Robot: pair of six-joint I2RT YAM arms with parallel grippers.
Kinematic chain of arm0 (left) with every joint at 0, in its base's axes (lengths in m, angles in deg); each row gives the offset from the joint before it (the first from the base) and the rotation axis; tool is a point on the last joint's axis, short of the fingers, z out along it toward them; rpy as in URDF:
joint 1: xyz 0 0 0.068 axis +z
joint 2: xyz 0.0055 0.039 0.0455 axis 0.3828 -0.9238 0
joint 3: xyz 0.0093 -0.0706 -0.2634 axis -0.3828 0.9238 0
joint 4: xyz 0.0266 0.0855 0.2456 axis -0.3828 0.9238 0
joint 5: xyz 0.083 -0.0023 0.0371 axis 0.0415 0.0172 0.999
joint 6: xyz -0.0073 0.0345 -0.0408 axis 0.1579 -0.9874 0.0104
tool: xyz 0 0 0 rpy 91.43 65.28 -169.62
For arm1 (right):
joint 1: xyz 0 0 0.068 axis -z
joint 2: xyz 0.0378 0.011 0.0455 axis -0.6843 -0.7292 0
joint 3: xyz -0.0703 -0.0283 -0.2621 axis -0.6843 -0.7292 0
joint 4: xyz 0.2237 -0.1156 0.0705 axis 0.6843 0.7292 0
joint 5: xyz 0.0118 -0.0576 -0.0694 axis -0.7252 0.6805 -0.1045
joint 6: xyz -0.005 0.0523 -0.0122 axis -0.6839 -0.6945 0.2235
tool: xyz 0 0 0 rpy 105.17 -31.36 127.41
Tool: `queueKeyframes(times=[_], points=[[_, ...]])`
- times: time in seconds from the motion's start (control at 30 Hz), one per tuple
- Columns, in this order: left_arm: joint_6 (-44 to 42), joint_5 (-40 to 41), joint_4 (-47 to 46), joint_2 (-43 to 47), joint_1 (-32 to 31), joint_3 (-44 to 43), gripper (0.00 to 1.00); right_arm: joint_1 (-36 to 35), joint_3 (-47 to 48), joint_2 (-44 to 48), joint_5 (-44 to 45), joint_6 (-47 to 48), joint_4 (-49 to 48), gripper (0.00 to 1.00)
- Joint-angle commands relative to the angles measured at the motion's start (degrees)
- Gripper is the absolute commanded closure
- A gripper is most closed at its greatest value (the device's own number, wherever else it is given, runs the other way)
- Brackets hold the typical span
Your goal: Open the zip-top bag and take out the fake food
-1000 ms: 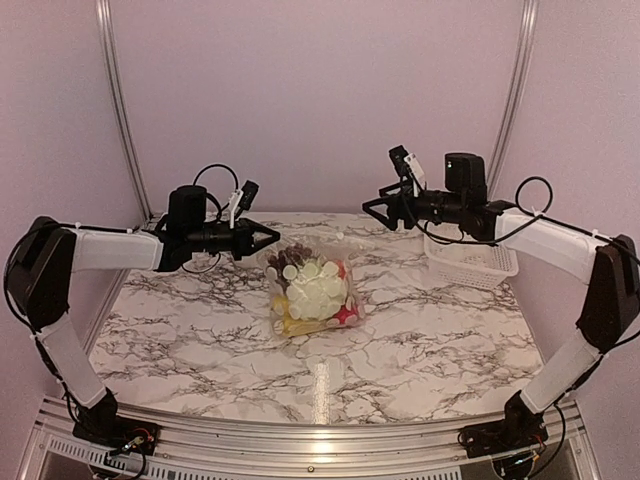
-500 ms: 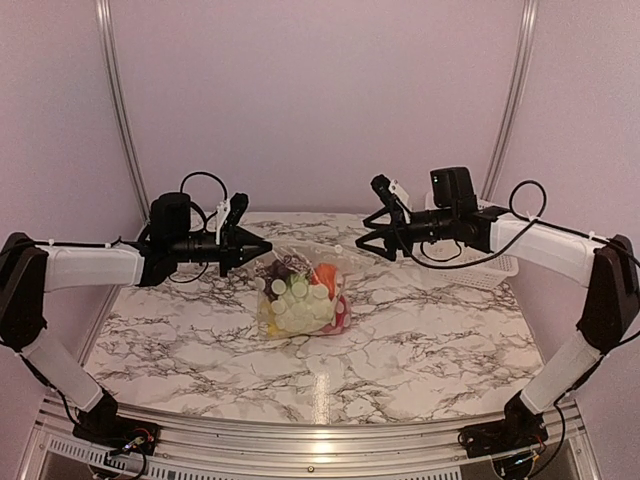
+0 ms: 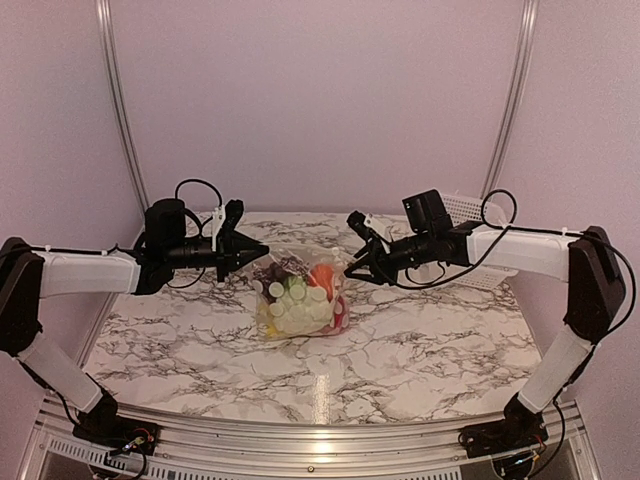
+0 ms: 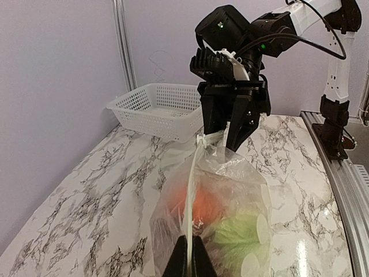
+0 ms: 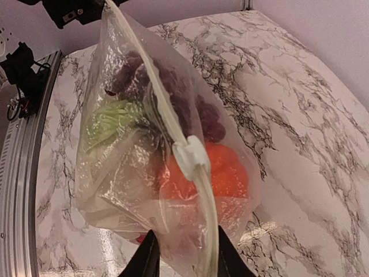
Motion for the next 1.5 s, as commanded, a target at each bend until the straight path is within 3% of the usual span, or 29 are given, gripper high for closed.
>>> queueKeyframes(times=[0.0, 0.13, 0.2, 0.23, 0.37, 0.4, 0.47, 0.57, 0.67, 0.93, 1.2, 1.47], points=[[-2.0, 2.2, -2.9, 2.4, 0.0, 0.9, 1.0, -0.4, 2.7, -0.4, 3.5, -0.7, 1.5, 0.81], [-2.6, 3.9, -2.5, 2.8, 0.1, 0.9, 1.0, -0.8, 4.1, -0.2, 5.6, -2.1, 1.4, 1.0], [-2.6, 6.5, -1.9, 3.7, 0.1, 0.9, 0.99, -1.9, 4.5, 0.8, 7.0, -3.0, 0.5, 1.0], [-2.3, 8.0, -1.5, 4.3, 0.1, 0.7, 0.93, -2.3, 4.6, 1.3, 7.9, -3.1, 0.1, 1.0], [-2.6, 14.4, 3.1, 8.3, -0.2, -0.7, 0.5, -6.9, 6.8, 2.0, 12.0, -2.4, -0.4, 1.0], [-3.5, 16.3, 5.6, 9.5, -0.4, -1.4, 0.42, -7.8, 7.8, 1.6, 13.0, -1.9, 0.2, 1.0], [-6.6, 19.4, 10.4, 12.5, -1.0, -2.4, 0.37, -9.2, 9.9, 0.5, 14.8, -1.2, 2.0, 1.0], [-12.4, 23.4, 16.7, 15.2, -2.9, -3.5, 0.36, -11.3, 11.4, -0.3, 16.5, -0.5, 2.6, 1.0], [-15.3, 22.2, 18.2, 15.4, -5.2, -3.9, 0.36, -13.4, 11.5, -0.8, 18.6, 0.5, 2.3, 1.0], [-22.6, 22.0, 23.8, 10.4, -12.8, -8.9, 0.49, -15.4, 11.8, -1.5, 20.8, 0.6, 2.9, 1.0], [-23.9, 22.5, 23.1, 5.6, -14.9, -10.8, 0.61, -15.5, 10.7, 0.0, 21.1, 0.8, 2.7, 1.0], [-24.4, 23.7, 23.3, 1.8, -15.5, -13.4, 0.64, -15.5, 9.3, 1.2, 20.4, 2.3, 2.5, 1.0]])
